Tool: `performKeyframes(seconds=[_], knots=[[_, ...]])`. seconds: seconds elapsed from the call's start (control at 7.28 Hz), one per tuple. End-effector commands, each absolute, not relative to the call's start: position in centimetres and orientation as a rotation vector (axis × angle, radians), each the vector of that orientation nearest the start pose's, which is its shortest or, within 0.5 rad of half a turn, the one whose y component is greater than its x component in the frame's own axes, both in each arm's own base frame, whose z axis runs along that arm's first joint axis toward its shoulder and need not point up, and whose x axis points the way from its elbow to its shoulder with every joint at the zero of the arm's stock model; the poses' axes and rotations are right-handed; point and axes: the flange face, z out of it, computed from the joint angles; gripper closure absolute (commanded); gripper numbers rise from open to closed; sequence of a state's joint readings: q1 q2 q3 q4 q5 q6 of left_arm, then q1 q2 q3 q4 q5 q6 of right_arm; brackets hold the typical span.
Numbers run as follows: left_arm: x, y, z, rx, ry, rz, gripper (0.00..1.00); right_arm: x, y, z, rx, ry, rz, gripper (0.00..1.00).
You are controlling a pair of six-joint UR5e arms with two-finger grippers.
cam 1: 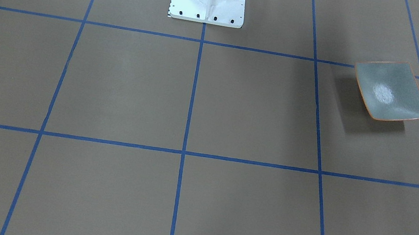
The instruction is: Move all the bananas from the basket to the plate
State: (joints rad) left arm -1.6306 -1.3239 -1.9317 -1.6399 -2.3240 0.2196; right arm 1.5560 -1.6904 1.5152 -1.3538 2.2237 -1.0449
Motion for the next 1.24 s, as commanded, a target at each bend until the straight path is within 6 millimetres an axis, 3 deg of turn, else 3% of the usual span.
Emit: performKeyframes(seconds=[0.0, 0.14, 0.27, 0.41, 0.82, 1.1], knots=[[-8.9, -39.2, 58.2, 0.28, 0.72, 0.221, 0.0, 6.0, -45.5, 75.7, 0.344, -0.607, -1.077, 0.04], [-8.9, -39.2, 58.2, 0.28, 0.72, 0.221, 0.0, 6.0, -45.3, 75.8, 0.343, -0.611, -1.079, 0.29], [-8.9, -39.2, 58.2, 0.281, 0.72, 0.223, 0.0, 6.0, -45.4, 75.7, 0.345, -0.611, -1.08, 0.69], [-8.9, -39.2, 58.2, 0.281, 0.72, 0.223, 0.0, 6.0, -45.6, 75.4, 0.346, -0.602, -1.084, 1.0], [-8.9, -39.2, 58.1, 0.282, 0.72, 0.223, 0.0, 6.2, -45.9, 74.2, 0.368, -0.586, -1.088, 1.0], [-8.9, -39.2, 58.2, 0.281, 0.72, 0.223, 0.0, 7.2, -46.5, 72.3, 0.396, -0.567, -1.058, 1.0]])
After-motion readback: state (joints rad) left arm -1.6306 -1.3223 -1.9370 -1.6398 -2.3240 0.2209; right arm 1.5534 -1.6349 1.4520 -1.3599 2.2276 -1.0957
